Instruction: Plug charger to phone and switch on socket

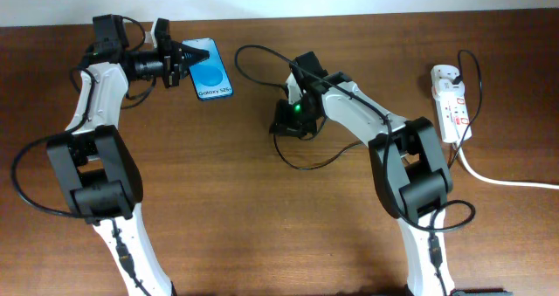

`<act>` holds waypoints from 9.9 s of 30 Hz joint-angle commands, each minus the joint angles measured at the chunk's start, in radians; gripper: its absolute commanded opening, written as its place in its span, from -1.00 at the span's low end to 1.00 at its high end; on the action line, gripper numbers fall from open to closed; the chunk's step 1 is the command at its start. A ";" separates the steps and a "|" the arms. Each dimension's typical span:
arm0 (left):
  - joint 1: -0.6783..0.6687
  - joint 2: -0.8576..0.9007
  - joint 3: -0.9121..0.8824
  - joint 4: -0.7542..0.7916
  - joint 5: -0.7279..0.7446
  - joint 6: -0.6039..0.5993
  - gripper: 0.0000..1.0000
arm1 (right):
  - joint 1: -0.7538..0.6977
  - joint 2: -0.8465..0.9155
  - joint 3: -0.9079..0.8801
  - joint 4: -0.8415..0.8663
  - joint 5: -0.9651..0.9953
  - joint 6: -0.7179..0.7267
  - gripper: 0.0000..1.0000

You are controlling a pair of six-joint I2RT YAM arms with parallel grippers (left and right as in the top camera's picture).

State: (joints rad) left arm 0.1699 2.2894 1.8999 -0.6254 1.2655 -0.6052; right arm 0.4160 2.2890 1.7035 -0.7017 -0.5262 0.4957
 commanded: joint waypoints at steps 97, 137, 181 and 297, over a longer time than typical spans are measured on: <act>-0.213 -0.004 0.012 0.121 0.269 -0.019 -1.00 | 0.076 -0.597 -0.702 1.012 -0.251 0.457 -0.92; -0.204 -0.004 0.012 0.206 0.257 -0.061 -1.00 | 0.056 -0.597 -0.702 0.979 -0.338 0.463 -0.92; -0.253 -0.004 0.012 0.228 0.261 -0.079 -1.00 | -0.012 -0.597 -0.702 1.022 -0.308 0.486 -0.92; -0.174 -0.330 0.103 -0.365 -1.027 0.491 0.99 | -0.927 -0.468 -0.352 0.159 0.374 -0.445 0.14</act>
State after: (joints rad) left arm -0.0059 1.9709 1.9934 -0.9878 0.2485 -0.1234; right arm -0.5110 1.7565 1.3373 -0.5793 -0.1688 0.1268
